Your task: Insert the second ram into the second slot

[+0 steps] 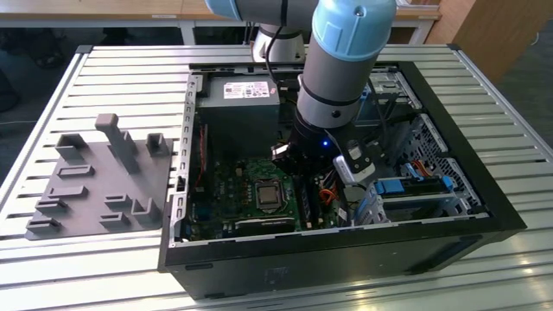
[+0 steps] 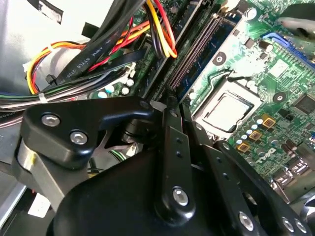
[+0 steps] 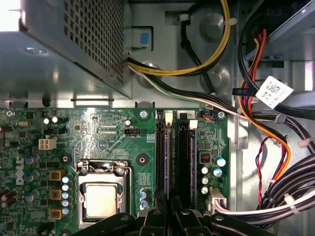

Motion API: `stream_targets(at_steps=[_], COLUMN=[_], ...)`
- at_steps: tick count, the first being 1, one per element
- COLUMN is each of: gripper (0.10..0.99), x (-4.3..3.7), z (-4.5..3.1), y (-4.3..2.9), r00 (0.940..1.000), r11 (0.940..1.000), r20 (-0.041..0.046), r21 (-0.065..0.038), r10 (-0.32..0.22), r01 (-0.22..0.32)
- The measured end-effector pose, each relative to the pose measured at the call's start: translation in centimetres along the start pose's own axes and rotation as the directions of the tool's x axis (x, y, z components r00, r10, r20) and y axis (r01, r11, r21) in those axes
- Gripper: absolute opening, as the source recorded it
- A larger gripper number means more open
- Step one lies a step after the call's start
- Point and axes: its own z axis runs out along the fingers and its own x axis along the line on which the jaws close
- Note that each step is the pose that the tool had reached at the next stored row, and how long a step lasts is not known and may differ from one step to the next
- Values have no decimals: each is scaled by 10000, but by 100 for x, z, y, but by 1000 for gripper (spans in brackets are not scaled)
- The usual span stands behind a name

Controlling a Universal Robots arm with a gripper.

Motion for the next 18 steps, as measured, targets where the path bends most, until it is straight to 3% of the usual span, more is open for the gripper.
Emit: stream_targets(at_steps=[10,18], gripper=[141,141], x=[3,3], z=[-81,-75], y=[2,-3], r00=[10000,10000], r11=[10000,10000], r20=[-6,-5], r21=[-1,-4], r10=[0,0], r01=[0,0])
